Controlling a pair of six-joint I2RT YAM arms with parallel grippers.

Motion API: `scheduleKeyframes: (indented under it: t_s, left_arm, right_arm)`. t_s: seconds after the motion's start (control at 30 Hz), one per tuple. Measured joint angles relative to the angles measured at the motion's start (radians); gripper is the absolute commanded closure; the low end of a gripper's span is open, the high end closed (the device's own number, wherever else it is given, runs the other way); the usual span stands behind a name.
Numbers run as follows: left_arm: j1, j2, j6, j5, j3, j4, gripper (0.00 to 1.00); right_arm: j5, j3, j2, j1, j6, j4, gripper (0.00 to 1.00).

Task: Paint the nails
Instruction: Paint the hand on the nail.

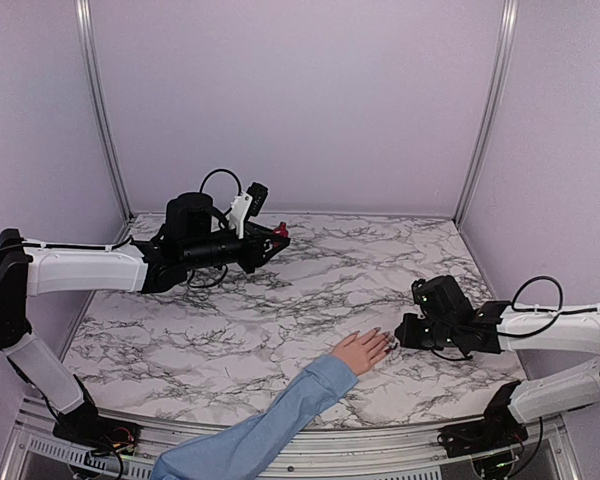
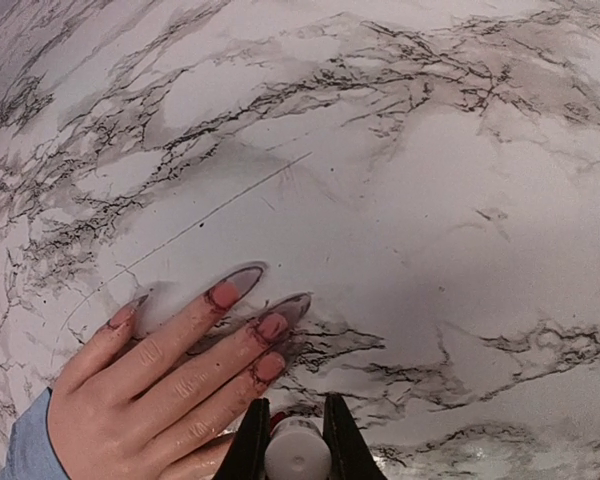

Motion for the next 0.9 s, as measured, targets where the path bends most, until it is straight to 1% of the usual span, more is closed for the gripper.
scheduleKeyframes:
  t_s: [0.4, 0.7, 0.9]
  left_arm:
    - [0.0, 0.0, 0.0, 0.0, 0.0, 0.0, 1.0]
    - [0.0, 0.0, 0.0, 0.0, 0.0, 0.0, 1.0]
    - [0.0, 0.0, 0.0, 0.0, 0.0, 0.0, 1.0]
  right_arm:
    - [0.006, 0.0, -0.021, 0.0, 0.0, -0.01, 1.0]
    - [0.03, 0.0, -0.119, 0.001, 0.0, -0.009, 1.0]
    - [0.023, 0.0, -0.11, 0.008, 0.0, 0.002, 1.0]
